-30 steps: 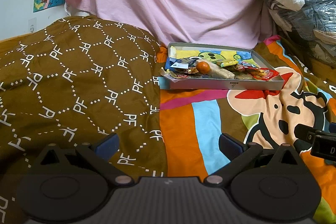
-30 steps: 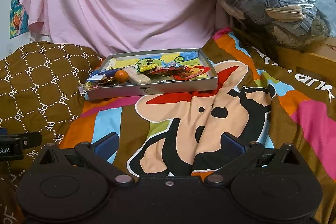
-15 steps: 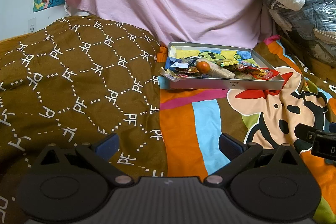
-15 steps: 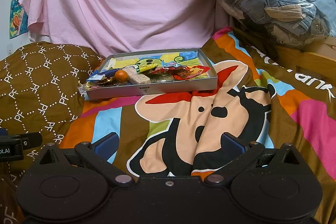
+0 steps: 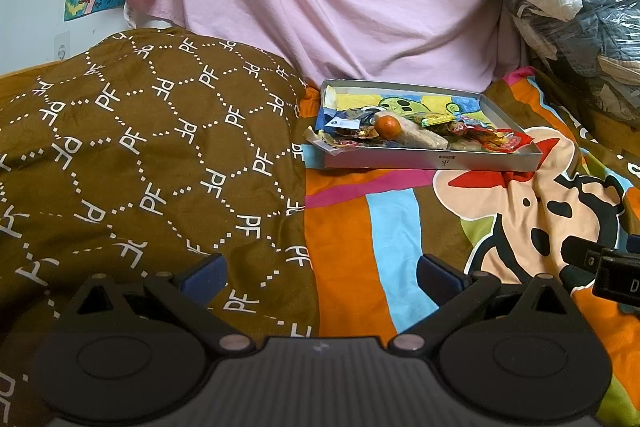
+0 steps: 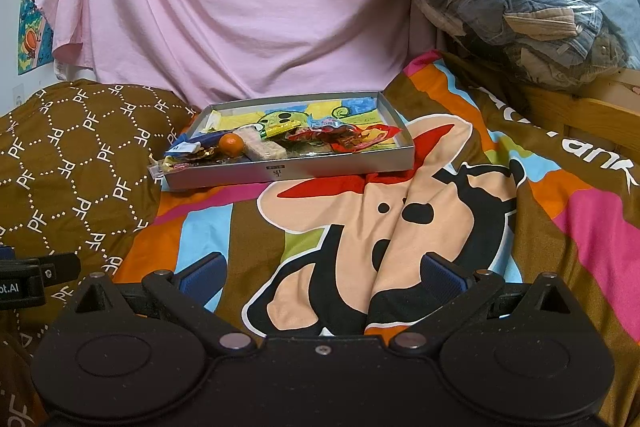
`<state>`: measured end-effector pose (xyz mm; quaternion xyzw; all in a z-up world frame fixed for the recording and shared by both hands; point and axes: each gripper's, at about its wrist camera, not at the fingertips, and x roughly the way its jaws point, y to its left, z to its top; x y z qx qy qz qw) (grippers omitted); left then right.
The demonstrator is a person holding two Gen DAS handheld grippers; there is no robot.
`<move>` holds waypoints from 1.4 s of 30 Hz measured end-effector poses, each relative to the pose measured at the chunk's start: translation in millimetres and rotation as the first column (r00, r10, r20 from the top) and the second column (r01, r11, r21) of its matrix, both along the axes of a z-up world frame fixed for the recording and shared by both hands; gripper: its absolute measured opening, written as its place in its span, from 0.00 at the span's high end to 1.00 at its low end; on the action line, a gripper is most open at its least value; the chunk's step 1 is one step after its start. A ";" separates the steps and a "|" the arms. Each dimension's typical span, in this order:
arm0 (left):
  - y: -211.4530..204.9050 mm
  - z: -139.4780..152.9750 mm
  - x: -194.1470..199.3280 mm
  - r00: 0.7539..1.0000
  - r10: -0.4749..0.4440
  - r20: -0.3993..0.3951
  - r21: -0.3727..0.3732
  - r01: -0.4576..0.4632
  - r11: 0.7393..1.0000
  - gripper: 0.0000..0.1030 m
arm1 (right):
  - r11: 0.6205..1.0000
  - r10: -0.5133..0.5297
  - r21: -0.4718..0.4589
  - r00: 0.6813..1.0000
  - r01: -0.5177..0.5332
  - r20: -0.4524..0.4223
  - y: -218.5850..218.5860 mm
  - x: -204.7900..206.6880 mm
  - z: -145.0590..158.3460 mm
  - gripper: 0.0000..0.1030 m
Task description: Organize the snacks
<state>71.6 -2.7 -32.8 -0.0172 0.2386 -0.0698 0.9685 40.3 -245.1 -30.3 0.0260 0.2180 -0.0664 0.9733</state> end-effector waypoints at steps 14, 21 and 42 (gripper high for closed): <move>0.7 0.9 1.0 1.000 0.004 -0.008 -0.001 -0.004 1.000 0.00 | 1.000 -0.001 0.013 1.000 0.001 -0.004 -0.9 -0.8 -2.0 0.01; -0.3 8.2 2.3 0.999 0.047 -0.025 0.032 -0.046 0.998 0.00 | 1.000 -0.002 0.015 1.000 0.002 -0.006 -1.1 -0.7 -1.4 0.01; -1.4 6.7 3.5 0.998 0.032 -0.047 0.041 -0.030 0.999 0.00 | 1.000 0.009 0.021 1.000 -0.009 -0.013 1.1 -0.2 -1.4 0.01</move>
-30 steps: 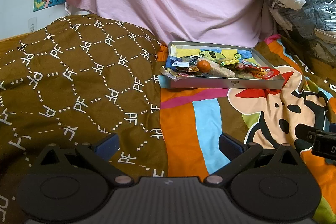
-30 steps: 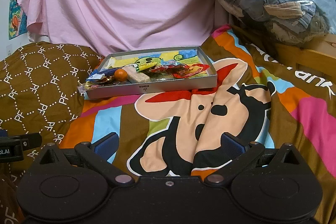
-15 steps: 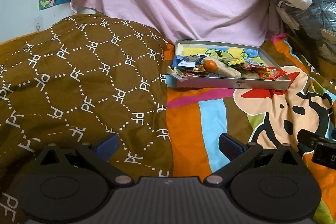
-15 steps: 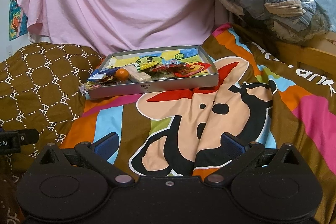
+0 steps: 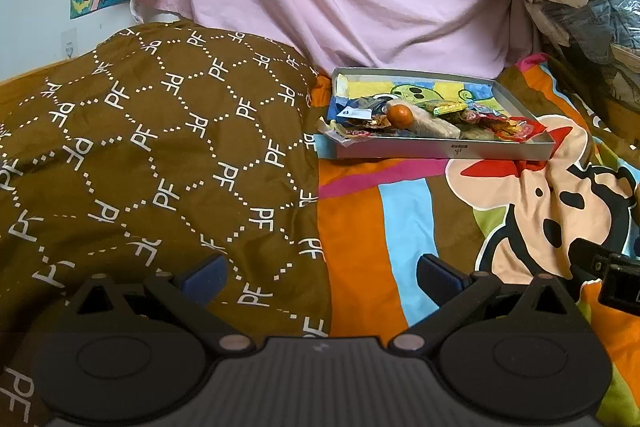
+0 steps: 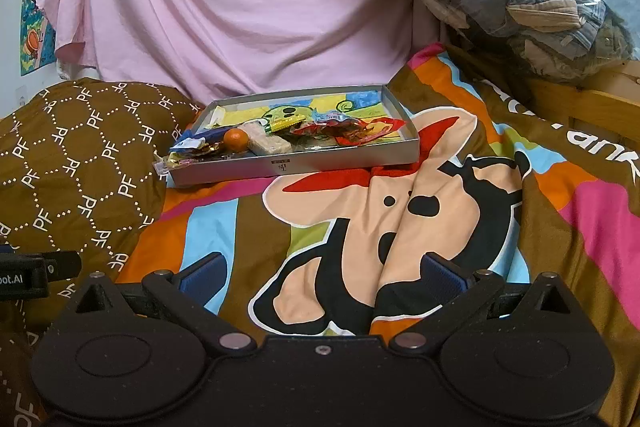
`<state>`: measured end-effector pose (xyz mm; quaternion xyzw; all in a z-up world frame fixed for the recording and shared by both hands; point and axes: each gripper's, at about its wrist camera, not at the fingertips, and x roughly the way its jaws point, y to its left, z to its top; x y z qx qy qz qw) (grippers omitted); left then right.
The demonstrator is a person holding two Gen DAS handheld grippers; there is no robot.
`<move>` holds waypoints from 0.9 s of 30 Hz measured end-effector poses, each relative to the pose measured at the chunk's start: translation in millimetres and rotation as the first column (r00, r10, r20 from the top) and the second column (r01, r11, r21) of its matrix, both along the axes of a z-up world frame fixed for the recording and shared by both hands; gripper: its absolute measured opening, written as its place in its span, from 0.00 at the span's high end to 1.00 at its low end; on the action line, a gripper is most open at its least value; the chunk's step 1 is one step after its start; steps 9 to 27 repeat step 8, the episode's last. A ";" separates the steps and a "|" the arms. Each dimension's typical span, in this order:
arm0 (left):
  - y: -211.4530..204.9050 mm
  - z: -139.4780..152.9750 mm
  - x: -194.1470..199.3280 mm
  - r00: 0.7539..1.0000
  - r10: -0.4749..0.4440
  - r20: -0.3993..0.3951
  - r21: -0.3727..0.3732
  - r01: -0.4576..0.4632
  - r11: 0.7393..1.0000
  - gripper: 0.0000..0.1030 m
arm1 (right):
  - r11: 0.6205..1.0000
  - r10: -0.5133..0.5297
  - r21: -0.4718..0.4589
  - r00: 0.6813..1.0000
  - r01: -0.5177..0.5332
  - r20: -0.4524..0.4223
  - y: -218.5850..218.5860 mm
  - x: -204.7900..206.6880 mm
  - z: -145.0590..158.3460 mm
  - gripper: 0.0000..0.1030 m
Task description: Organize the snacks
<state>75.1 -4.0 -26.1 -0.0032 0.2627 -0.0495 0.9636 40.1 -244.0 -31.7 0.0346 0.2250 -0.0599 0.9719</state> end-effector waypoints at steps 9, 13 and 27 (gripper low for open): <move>-0.1 -0.4 0.2 1.000 -0.004 0.004 0.000 0.004 1.000 0.00 | 1.000 0.001 0.001 1.000 -0.001 -0.001 -0.3 0.1 -0.6 0.01; -0.1 -0.4 0.2 1.000 -0.004 0.004 0.000 0.004 1.000 0.00 | 1.000 0.001 0.001 1.000 -0.001 -0.001 -0.3 0.1 -0.6 0.01; -0.1 -0.4 0.2 1.000 -0.004 0.004 0.000 0.004 1.000 0.00 | 1.000 0.001 0.001 1.000 -0.001 -0.001 -0.3 0.1 -0.6 0.01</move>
